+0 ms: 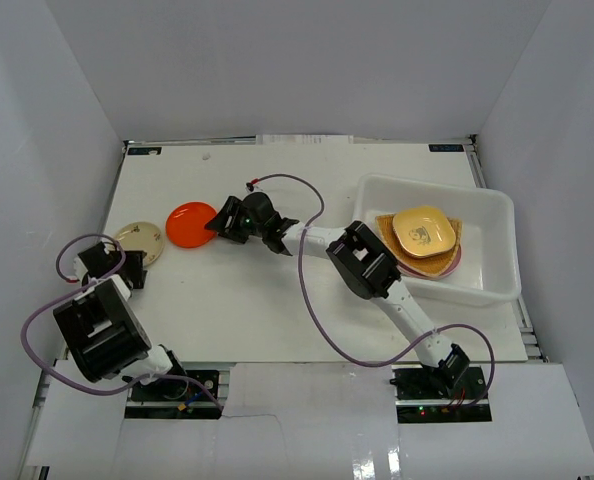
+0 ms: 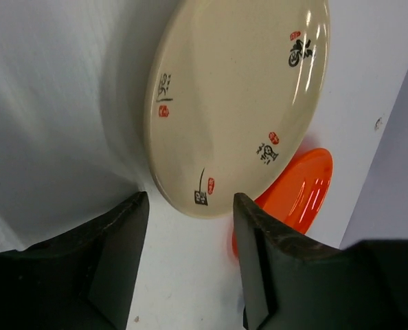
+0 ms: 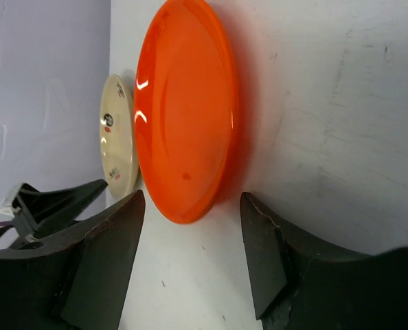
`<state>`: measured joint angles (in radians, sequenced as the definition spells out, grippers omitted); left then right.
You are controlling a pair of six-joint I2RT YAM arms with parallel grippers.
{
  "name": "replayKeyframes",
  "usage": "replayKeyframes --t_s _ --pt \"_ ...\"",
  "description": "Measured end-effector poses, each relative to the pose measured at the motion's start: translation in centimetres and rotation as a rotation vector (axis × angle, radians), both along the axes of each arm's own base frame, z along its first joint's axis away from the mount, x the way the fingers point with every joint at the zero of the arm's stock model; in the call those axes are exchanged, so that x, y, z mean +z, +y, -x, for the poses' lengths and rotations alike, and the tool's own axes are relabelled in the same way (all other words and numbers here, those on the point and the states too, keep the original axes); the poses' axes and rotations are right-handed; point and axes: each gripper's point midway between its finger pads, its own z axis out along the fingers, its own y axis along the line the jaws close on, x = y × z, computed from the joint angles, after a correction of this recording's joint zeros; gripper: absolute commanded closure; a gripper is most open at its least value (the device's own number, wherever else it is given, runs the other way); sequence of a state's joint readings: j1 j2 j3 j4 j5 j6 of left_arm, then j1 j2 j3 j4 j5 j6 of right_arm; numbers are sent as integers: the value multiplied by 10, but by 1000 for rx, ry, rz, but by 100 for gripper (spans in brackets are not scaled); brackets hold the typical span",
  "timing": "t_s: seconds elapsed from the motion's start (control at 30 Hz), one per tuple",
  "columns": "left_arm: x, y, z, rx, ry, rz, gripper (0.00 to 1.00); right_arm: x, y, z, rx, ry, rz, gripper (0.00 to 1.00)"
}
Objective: Place the plates into the plastic bin on the countertop
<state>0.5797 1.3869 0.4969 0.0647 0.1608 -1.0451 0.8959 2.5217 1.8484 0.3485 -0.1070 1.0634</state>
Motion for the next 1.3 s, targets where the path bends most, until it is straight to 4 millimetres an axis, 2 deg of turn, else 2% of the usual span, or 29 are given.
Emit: replayKeyframes --t_s 0.07,0.1,0.2,0.23,0.27,0.3,0.33,0.4,0.43,0.67,0.77,0.83,0.9,0.97,1.03,1.1,1.13,1.17,1.23,1.27,1.3 --pt "-2 3 -6 1 -7 6 40 0 6 -5 -16 15 -31 37" --pt "-2 4 -8 2 -12 8 50 0 8 -7 -23 23 -44 38" --pt "-8 6 -11 7 -4 14 61 -2 15 -15 -53 48 -78 47" --pt "-9 7 -12 9 -4 16 71 -4 17 -18 -63 57 -88 58" --pt "-10 7 -12 9 -2 14 75 -6 19 -21 -70 60 -94 65" --pt "-12 8 -12 11 2 15 79 -11 20 -23 -80 74 -92 77" --pt "-12 8 -12 15 1 17 87 -13 21 -25 -86 80 -99 82" --pt "-11 12 -14 24 -9 9 95 -18 20 -27 -102 99 -100 92" --pt "-9 13 -16 22 -19 8 100 -19 19 -27 -106 97 -97 92" --pt "0 9 -15 -12 -28 -6 100 -11 -10 -13 -100 39 -28 92" --pt "17 4 -13 -39 -59 -28 100 19 -20 -7 -73 -52 16 92" --pt "38 0 -14 -64 -112 -54 100 60 -27 -5 -62 -143 23 92" --pt "62 -5 -15 -92 -182 -84 100 115 -38 1 -56 -255 10 92" --pt "91 -16 -18 -136 -265 -112 100 180 -57 9 -68 -379 -18 92" --pt "113 -36 -22 -204 -333 -134 100 242 -85 21 -98 -505 -42 92" --pt "133 -69 -25 -306 -396 -141 100 299 -124 36 -152 -619 -65 92" --pt "141 -86 -26 -356 -424 -140 100 318 -146 43 -183 -659 -70 92" --pt "149 -107 -27 -417 -453 -134 100 334 -174 51 -221 -696 -66 92" --pt "161 -148 -24 -537 -496 -111 100 343 -238 57 -311 -737 -34 92" --pt "167 -169 -22 -593 -514 -95 100 337 -273 57 -364 -741 -5 92" --pt "174 -191 -20 -652 -530 -79 100 326 -317 53 -444 -735 44 92"
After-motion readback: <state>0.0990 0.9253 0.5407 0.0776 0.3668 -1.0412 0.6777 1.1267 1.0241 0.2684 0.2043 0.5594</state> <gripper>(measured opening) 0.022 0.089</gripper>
